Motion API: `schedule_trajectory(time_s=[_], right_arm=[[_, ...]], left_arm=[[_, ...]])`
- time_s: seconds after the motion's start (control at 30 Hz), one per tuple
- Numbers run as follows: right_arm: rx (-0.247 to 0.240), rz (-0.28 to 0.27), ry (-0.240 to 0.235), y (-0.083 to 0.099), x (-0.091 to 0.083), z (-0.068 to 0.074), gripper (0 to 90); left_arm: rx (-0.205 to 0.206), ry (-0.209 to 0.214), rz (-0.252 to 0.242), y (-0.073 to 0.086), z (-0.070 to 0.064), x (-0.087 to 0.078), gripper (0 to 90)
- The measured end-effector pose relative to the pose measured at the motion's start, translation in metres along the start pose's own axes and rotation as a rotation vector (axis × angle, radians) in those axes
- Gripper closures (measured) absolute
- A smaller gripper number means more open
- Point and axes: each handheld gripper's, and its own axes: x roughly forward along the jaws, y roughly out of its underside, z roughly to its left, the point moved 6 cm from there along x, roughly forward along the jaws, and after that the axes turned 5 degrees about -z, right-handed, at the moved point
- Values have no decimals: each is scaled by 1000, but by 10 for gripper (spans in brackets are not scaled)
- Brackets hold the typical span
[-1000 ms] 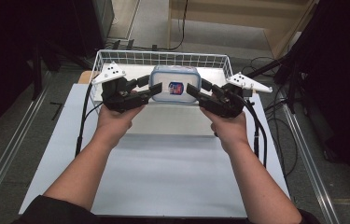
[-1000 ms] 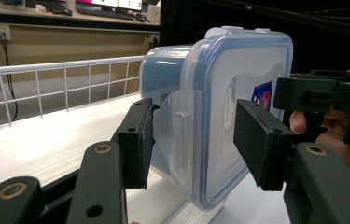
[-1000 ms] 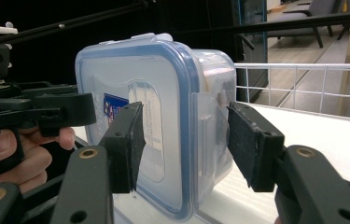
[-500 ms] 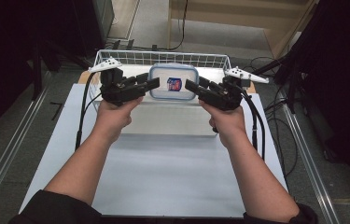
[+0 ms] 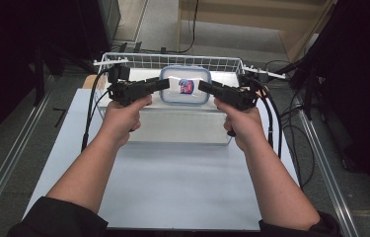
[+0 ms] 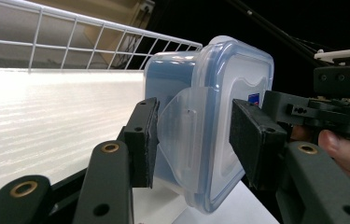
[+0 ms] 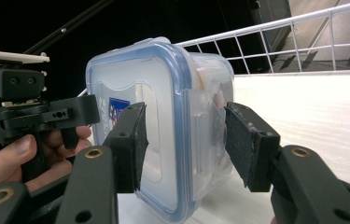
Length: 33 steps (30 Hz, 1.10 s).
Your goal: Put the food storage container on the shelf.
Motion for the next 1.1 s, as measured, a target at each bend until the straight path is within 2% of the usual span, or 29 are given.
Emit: schedule_trajectory(time_s=[0.23,0.27,0.37,0.53,0.57,0.6,0.73,0.97,1.1], right_arm=[[21,29,-5,-1,0,-3,510],[35,44,-3,-2,1,-4,511],[46,61,1,-2,2,-5,511],[109,89,-13,-6,4,-10,529],[109,89,-13,-6,4,-10,529],[133,101,-16,-7,5,-12,529],[172,123,-29,-8,6,-13,529],[199,148,-34,-10,7,-12,529],[238,170,-48,-10,9,-10,536]], left_arm=[[-53,7,21,0,1,1,541],[-83,7,38,0,3,2,542],[-107,7,52,0,5,3,543],[-185,20,69,-4,11,5,547],[-185,20,69,-4,11,5,549],[-192,19,78,-5,11,5,550],[-224,21,90,-9,11,4,558],[-259,2,120,-12,9,1,559],[-306,-14,144,-14,11,-3,559]])
